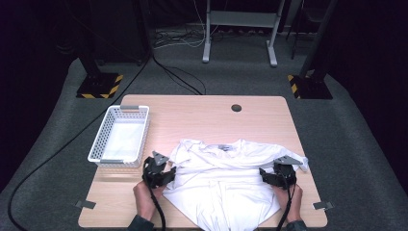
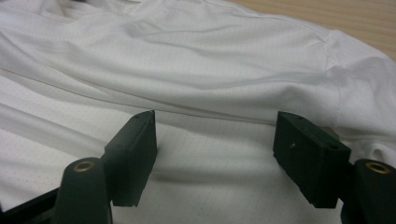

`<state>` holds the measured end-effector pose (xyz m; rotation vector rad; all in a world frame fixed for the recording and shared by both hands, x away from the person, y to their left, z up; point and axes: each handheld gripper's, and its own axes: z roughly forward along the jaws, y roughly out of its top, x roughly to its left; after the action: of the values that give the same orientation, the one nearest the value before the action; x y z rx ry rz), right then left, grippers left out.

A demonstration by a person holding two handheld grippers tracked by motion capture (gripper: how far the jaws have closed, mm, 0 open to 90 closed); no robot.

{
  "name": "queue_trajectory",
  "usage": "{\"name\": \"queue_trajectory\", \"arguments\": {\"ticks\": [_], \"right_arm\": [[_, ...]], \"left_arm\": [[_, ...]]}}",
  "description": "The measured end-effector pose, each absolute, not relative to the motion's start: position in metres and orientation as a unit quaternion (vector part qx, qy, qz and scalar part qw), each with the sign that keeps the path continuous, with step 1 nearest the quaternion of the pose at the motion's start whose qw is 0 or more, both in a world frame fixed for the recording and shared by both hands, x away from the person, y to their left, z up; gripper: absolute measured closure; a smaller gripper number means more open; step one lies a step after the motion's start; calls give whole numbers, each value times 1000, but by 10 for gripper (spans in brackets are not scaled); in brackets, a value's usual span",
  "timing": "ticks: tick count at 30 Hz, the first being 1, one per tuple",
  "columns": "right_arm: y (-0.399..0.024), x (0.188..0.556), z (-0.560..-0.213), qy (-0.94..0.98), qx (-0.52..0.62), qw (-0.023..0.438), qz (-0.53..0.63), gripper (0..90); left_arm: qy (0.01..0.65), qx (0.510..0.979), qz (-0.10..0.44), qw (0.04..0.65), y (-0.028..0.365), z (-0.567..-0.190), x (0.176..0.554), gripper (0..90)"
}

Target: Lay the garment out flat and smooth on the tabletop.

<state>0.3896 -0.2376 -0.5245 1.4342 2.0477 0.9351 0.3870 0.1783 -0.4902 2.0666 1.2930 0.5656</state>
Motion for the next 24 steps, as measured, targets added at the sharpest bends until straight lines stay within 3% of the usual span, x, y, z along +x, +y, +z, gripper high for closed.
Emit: {"name": "queue_trajectory", "arguments": {"ticks": [4, 8, 11, 13, 15, 21, 24], "right_arm": [[-238, 389, -525, 746, 522, 235, 341, 297], [-238, 389, -525, 746, 522, 235, 341, 297], [-238, 389, -525, 746, 522, 235, 341, 297], [-238, 389, -525, 746, 522, 235, 341, 297], [-238, 389, -525, 745, 523, 235, 340, 297], [-243, 390, -524, 745, 524, 234, 339, 297], [-251, 389, -524, 742, 530, 236, 337, 297]], "left_arm": [[479, 800, 201, 300, 155, -493, 409, 423], [473, 814, 201, 271, 141, -498, 428, 457], [470, 817, 207, 262, 142, -504, 440, 593], [467, 818, 209, 263, 147, -503, 442, 737], [469, 816, 217, 258, 153, -502, 442, 811], [499, 793, 234, 261, 185, -498, 432, 824], [512, 782, 238, 263, 199, -497, 426, 788]]}}
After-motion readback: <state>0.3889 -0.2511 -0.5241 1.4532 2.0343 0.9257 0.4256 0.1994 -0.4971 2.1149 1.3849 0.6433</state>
